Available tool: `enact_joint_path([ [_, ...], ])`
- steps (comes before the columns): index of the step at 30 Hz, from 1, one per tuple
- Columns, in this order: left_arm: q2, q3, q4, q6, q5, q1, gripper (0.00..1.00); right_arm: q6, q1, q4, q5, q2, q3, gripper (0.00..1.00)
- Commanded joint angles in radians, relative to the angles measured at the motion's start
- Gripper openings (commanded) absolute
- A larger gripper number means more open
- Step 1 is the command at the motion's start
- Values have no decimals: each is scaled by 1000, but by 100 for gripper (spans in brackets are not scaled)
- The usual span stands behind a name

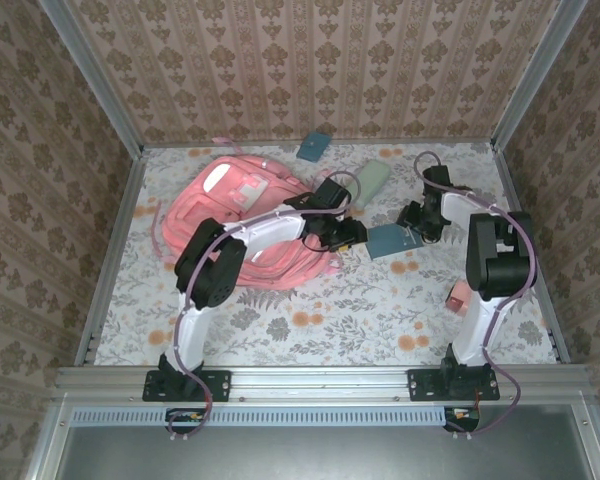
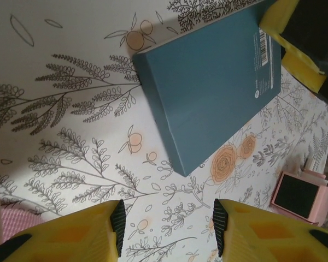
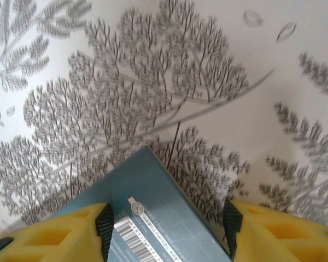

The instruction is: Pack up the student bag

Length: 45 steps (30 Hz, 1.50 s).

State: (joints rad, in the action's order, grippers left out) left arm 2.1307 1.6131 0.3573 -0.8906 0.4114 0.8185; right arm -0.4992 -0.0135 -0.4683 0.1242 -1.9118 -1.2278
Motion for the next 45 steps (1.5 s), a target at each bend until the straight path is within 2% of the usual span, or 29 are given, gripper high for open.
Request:
enact_joint_path([
  [1, 36, 42, 48, -2, -9, -4, 48, -28, 31, -44, 61, 44, 71, 57],
  [14, 129, 97, 137, 40, -66, -7, 48, -110, 115, -23, 59, 119, 165, 52],
  [19, 157, 117, 168, 41, -79, -6, 48, -130, 127, -20, 58, 127, 173, 49],
  [24, 182, 168, 264, 50, -143, 0, 48, -143, 134, -15, 54, 149, 190, 49],
  [31, 245, 244, 311, 61, -137, 17, 48, -171, 148, 14, 77, 161, 224, 49],
  [33, 246, 229, 233, 58, -66, 15, 47, -179, 149, 24, 85, 157, 229, 49],
  [38, 149, 94, -99, -28, 99, 2, 46, -180, 149, 27, 88, 151, 230, 49],
  [42, 83, -24, -438, -176, 256, -16, 44, -179, 149, 27, 88, 147, 224, 49],
  [45, 63, -86, -618, -267, 306, -22, 43, -179, 146, 25, 89, 147, 215, 49],
])
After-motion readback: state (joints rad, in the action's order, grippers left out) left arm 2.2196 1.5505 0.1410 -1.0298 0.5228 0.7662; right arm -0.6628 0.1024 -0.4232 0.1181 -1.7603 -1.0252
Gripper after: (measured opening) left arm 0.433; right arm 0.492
